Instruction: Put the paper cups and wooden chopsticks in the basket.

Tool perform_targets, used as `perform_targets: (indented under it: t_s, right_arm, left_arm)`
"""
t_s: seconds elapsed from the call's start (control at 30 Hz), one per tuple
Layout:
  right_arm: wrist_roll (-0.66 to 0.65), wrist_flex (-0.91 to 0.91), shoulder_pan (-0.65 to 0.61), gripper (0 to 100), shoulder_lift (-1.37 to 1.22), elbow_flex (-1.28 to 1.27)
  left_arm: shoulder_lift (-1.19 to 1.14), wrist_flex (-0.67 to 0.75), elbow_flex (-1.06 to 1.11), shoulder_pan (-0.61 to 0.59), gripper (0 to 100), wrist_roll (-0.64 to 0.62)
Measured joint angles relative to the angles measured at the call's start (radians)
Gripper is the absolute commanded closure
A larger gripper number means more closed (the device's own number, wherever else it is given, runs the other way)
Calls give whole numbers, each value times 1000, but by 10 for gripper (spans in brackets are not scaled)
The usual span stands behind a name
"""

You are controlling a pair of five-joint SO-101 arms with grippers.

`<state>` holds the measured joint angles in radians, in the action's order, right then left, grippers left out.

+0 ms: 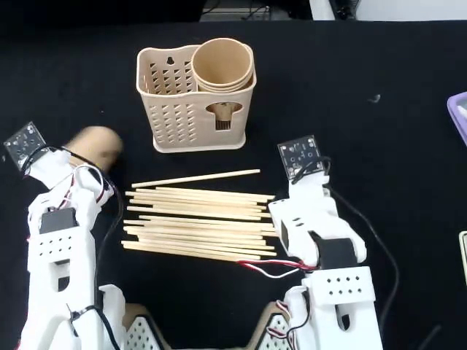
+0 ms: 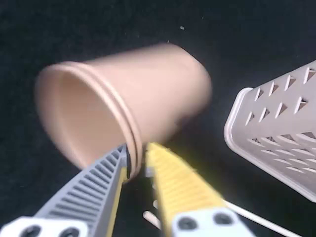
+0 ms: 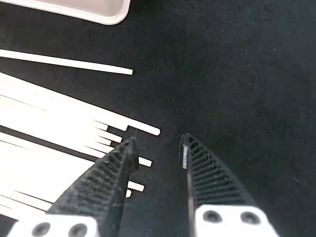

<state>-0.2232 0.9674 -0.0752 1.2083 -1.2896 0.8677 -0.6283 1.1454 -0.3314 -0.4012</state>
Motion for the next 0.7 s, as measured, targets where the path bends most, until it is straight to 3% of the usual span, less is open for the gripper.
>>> perform_targets:
  t_s: [0.27, 0.43, 0.57, 0.7]
  right_arm:
    - [0, 0, 0, 850, 0, 0]
    - [0, 0, 0, 850, 0, 0]
    - [0, 0, 0, 850, 0, 0]
    - [0, 0, 0, 850, 0, 0]
  left_arm:
    - [209, -178, -31, -44, 969, 109]
    - [345, -307, -147, -87, 970, 311]
    - [318, -471, -307, -87, 970, 382]
    - [149, -641, -522, -87, 970, 388]
